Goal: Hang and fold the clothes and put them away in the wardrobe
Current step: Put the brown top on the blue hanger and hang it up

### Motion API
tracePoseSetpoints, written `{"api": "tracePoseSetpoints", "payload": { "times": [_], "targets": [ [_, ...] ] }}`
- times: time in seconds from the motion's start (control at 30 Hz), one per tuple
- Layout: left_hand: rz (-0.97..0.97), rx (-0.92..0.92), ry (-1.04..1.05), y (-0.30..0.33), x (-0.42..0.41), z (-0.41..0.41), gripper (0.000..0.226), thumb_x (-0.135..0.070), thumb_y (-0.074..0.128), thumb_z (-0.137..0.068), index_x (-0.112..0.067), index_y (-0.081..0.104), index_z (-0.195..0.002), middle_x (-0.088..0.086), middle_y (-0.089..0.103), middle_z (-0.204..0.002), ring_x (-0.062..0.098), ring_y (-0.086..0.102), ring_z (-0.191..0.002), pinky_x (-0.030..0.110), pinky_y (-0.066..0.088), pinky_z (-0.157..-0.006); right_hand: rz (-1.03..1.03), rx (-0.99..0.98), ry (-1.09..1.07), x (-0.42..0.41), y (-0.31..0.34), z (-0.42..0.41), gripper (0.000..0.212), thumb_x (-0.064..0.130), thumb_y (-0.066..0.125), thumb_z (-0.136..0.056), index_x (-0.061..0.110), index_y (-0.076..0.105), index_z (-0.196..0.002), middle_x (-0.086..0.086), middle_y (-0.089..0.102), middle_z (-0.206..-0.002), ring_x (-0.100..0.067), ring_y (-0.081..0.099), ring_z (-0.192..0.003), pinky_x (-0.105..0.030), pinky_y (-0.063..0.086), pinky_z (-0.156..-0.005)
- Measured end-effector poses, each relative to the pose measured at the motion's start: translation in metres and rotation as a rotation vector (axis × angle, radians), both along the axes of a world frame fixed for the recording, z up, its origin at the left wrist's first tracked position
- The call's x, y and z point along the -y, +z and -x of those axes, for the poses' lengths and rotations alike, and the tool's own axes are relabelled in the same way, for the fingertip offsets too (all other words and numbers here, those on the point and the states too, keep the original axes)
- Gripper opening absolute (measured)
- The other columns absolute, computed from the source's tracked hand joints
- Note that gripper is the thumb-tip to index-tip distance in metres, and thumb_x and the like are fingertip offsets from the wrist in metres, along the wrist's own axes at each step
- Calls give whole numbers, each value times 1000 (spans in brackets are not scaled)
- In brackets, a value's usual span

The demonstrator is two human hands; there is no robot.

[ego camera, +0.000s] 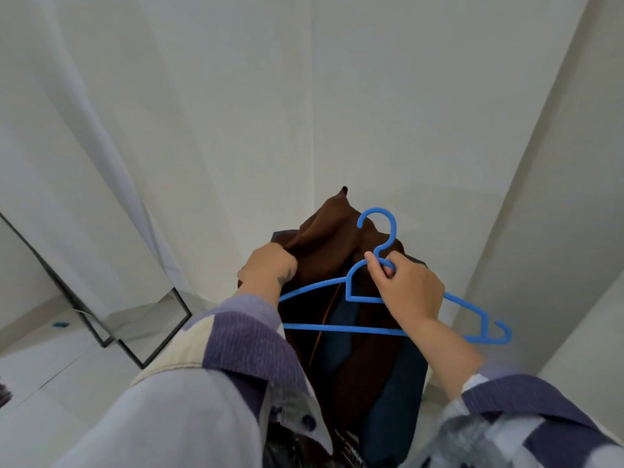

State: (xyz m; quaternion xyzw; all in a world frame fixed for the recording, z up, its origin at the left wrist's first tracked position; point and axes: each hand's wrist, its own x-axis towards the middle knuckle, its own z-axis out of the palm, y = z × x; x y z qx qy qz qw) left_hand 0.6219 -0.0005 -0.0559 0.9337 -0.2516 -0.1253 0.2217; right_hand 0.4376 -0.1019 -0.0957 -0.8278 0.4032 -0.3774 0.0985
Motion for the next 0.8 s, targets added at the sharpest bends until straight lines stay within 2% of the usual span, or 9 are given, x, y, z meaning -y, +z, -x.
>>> {"api": "tracePoseSetpoints", "payload": {
  "times": [0.2,0.3,0.37,0.4,0.47,0.53,0.57,0.67,0.8],
  "targets": [
    [-54,-23,39,-3,1,0,34,-13,46,-85,-12,54,-118,11,57,-120,32,54,-111,44,40,-101,-24,-13,-48,2,2,2,53,59,42,-90,20,37,-55,5,38,-46,-11,32,-41,-23,26,-41],
    [-10,-59,-20,-11,16,1,50,-13,50,-83,-8,42,-132,15,54,-125,34,52,-115,46,42,-100,-34,-33,-57,9,-1,-3,52,59,42,-90,20,38,-56,5,38,-46,-10,32,-41,-22,25,-42],
    [24,-73,-66,-16,29,4,55,-23,50,-87,-10,34,-138,15,52,-130,34,51,-118,45,43,-100,-42,-49,-60,15,-7,-6,52,60,41,-90,21,35,-55,5,38,-46,-10,32,-41,-22,25,-42],
    [47,-99,-88,-19,38,6,59,-35,48,-90,-11,31,-141,16,50,-134,34,50,-121,45,42,-101,-43,-58,-63,19,-11,-7,52,60,41,-90,21,34,-55,5,37,-46,-10,31,-41,-22,25,-41],
    [87,-211,-99,-24,56,14,81,-62,42,-87,-10,23,-147,16,42,-143,35,45,-127,45,38,-105,-44,-76,-68,26,-18,-9,53,60,41,-89,21,33,-55,5,36,-45,-10,30,-40,-23,24,-41],
    [106,-269,-34,-32,73,20,97,-73,43,-81,-9,18,-148,18,34,-147,36,43,-129,46,38,-104,-55,-76,-67,35,-25,-10,53,60,42,-89,21,33,-55,6,35,-44,-10,29,-39,-23,23,-41],
    [107,-253,6,-34,78,22,93,-69,45,-83,-8,19,-147,19,35,-145,36,44,-127,45,39,-101,-59,-67,-67,38,-28,-10,53,60,43,-89,22,32,-54,6,34,-44,-10,28,-39,-23,23,-41],
    [129,-151,57,-35,81,14,48,-32,42,-96,-8,38,-137,17,46,-136,34,49,-119,41,42,-96,-56,-54,-56,49,-32,-10,54,62,39,-88,22,30,-53,6,34,-43,-11,29,-38,-24,24,-40],
    [86,-2,71,-19,64,-5,43,-11,44,-90,-11,46,-132,15,40,-138,37,42,-124,44,39,-102,-62,-55,-44,54,-30,-11,55,62,39,-89,22,28,-53,5,34,-43,-13,31,-39,-25,23,-41]
  ]
}}
